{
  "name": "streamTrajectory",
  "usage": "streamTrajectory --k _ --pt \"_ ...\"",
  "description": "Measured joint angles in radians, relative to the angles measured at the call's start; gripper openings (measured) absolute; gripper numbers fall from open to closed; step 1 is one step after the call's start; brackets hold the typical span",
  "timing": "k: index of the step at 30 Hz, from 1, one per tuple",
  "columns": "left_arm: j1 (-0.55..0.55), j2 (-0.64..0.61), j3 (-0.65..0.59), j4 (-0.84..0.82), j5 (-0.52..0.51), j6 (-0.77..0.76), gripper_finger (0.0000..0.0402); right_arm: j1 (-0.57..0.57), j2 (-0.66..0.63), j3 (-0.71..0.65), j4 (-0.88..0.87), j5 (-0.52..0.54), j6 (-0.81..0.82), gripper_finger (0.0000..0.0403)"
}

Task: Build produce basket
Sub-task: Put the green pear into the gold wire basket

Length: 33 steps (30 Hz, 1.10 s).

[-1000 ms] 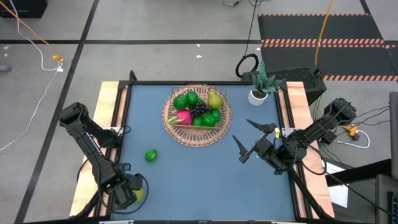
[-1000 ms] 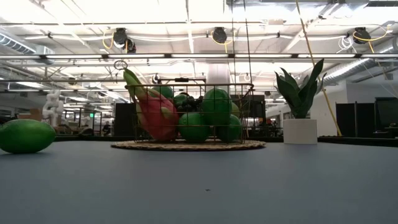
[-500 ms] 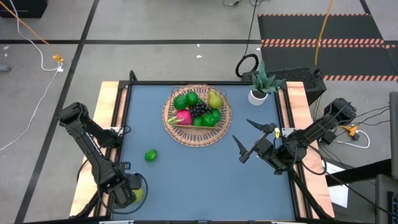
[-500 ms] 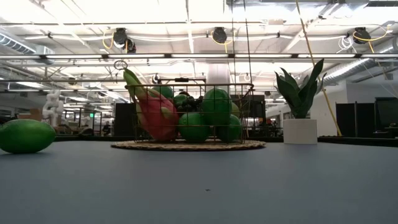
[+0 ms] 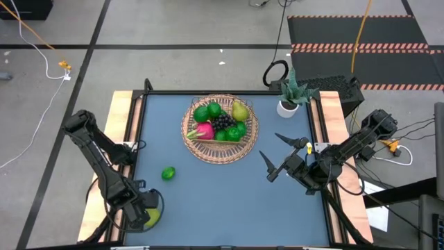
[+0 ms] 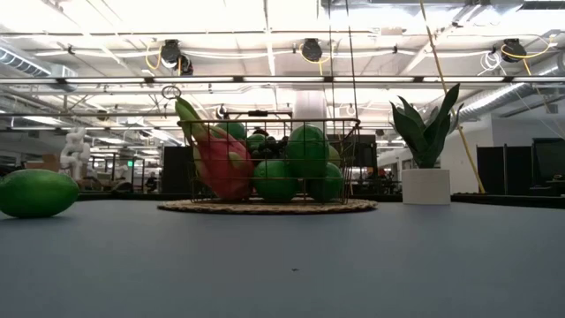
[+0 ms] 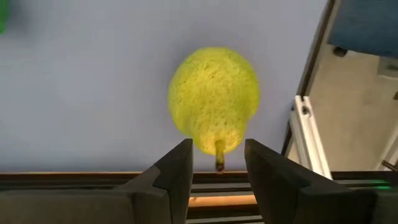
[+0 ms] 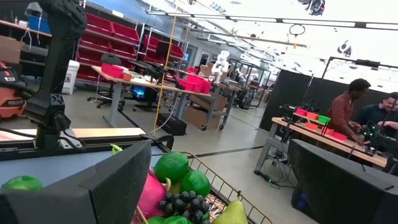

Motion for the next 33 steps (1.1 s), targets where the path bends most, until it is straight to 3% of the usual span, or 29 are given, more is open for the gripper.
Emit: streamTrajectory --k 7,22,33 --pt "-0.001 0.0 0.0 0.002 0.029 0.01 0.0143 0.0 0.0 0.0 -0.001 0.0 0.0 0.0375" --pt "-0.002 0.0 0.0 -0.005 0.024 0.017 0.0094 0.0 0.0 0.0 -0.001 0.0 0.0 0.0375" --pt "-0.003 0.004 -0.059 0.006 0.04 -0.001 0.0082 0.0 0.0 0.0 -0.008 0.001 0.0 0.0375"
